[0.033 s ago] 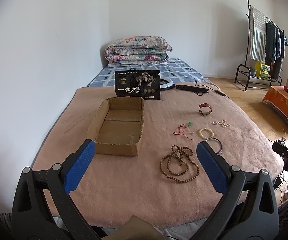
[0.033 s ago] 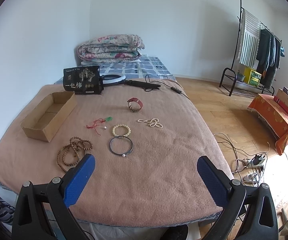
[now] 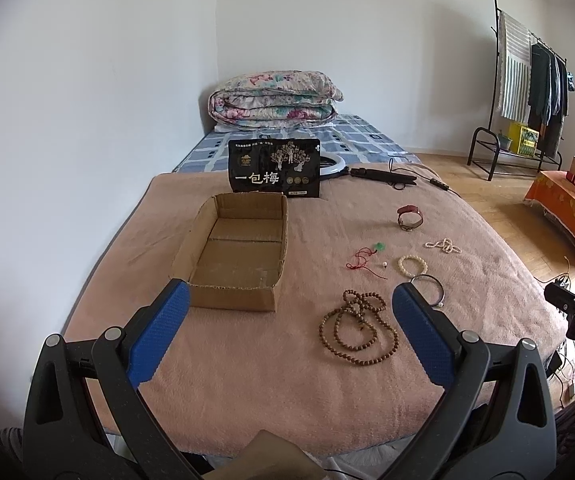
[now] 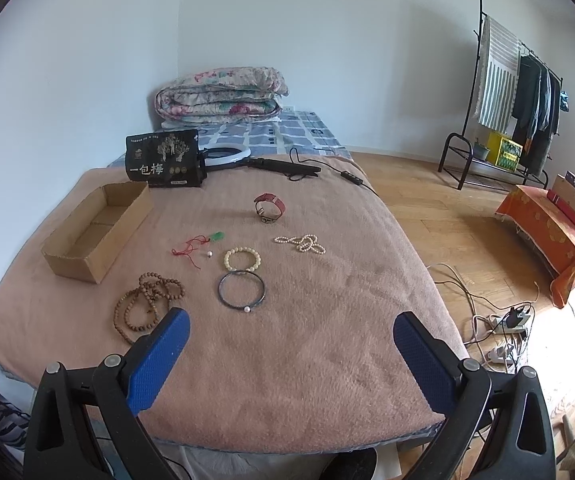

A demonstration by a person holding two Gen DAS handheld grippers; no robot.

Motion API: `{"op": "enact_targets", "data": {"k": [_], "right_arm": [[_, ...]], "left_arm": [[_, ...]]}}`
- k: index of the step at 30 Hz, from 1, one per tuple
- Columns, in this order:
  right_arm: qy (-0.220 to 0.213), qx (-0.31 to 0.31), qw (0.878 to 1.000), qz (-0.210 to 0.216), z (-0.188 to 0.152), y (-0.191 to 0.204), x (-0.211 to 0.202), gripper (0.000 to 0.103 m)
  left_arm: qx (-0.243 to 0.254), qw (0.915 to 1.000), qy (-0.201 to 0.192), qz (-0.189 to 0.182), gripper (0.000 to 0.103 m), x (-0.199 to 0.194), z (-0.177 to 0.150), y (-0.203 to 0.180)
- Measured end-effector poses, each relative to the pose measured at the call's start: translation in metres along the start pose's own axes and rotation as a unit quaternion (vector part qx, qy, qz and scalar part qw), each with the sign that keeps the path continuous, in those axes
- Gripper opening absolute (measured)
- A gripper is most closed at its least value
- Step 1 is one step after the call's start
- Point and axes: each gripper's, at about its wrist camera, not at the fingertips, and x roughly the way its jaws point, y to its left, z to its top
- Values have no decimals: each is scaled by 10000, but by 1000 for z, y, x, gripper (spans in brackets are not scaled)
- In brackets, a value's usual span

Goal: Organize jewelry
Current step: 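Lower left tool onto brown bead mala while right tool lowers onto blue bangle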

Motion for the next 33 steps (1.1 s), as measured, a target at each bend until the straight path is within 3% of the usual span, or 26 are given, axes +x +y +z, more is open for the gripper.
{"op": "enact_targets", "data": {"k": [6, 11, 15, 23, 27, 33], "right_arm": [[64, 63, 10000, 24, 14, -12, 13, 103], [42, -242, 9995, -185, 36, -13, 32, 103], [118, -411, 9991, 2, 50, -11, 53, 103], [869, -425, 9936, 590, 56, -10, 132, 100], [1301, -588, 9869, 755, 50, -7, 170, 95], [1614, -679, 9804, 906, 40, 0, 206, 87]], "left_arm": [[58, 9994, 301, -148, 103, 23, 2, 9], [78, 9979, 563, -324, 103, 42, 1, 12], [27, 9943, 885, -598, 103, 61, -2, 6], [65, 9834, 1479, -1048, 98, 105, -13, -23], [66, 9787, 1721, -1115, 89, 132, -17, -35], [217, 9727, 2006, -1147, 88, 174, -26, -54]]}}
